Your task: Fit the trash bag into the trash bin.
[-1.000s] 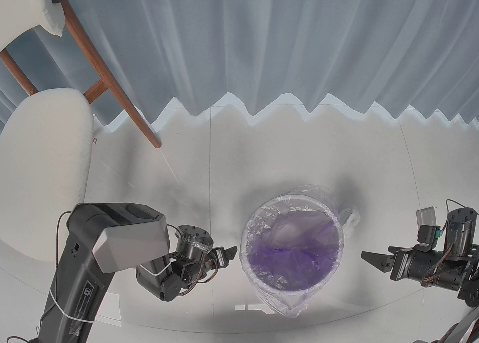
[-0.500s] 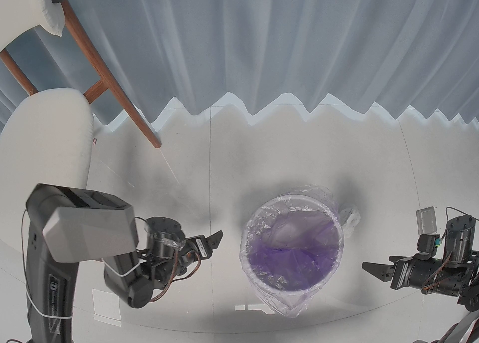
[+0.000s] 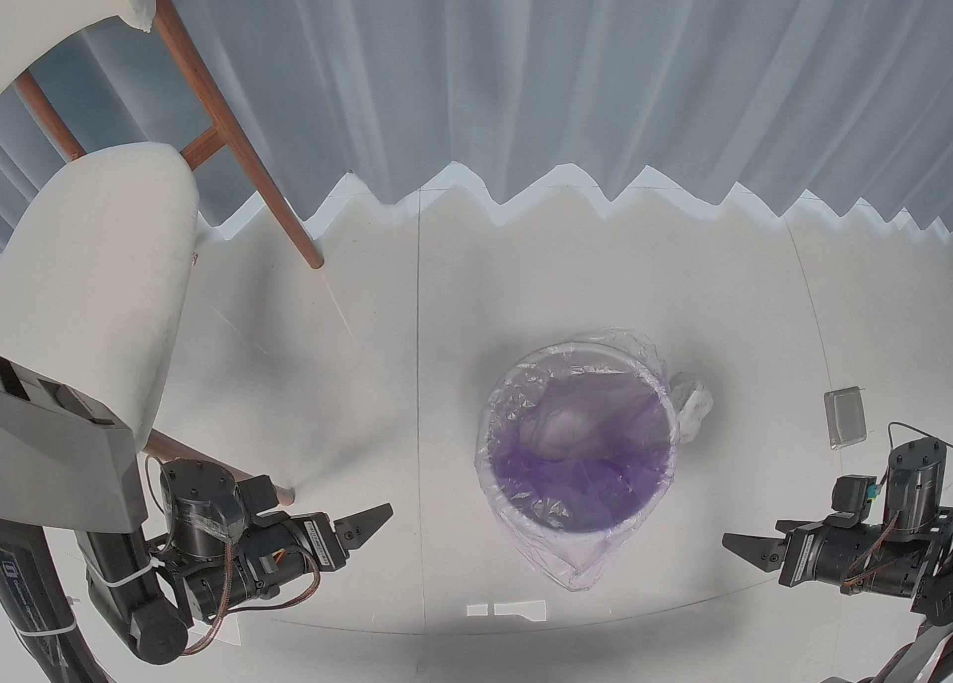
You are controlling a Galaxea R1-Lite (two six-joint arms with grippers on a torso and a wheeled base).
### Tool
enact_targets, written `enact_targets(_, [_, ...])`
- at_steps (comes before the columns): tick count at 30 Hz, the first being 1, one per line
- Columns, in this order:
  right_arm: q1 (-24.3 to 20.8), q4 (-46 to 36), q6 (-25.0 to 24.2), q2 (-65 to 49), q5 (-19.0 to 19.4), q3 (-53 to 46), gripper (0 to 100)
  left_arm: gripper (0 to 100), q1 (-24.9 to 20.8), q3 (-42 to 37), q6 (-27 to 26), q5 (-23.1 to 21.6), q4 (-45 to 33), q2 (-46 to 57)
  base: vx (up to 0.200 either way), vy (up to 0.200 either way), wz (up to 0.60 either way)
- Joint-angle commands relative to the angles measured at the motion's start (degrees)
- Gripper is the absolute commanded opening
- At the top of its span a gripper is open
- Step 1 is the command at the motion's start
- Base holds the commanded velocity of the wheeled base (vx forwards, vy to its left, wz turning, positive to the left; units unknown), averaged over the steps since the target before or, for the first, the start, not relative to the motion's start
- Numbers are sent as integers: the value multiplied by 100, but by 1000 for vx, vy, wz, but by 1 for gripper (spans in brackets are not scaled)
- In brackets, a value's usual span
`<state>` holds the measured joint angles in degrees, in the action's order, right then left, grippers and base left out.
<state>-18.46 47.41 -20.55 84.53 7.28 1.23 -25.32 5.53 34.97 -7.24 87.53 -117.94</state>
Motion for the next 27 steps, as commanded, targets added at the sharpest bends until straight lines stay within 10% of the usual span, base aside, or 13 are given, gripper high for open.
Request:
enact_targets(1, [0, -12, -19, -103, 2, -114, 100, 100, -404, 413, 27, -111, 115, -484, 0, 0, 0])
enact_targets(8, [-123, -12, -28, -95, 2, -114, 100, 100, -992, 1450, 36, 3, 115, -1591, 0, 0, 0])
enact_targets(27, [-123, 14, -36, -103, 2, -106, 100, 100, -852, 3375, 9, -23, 63, -3085, 0, 0, 0])
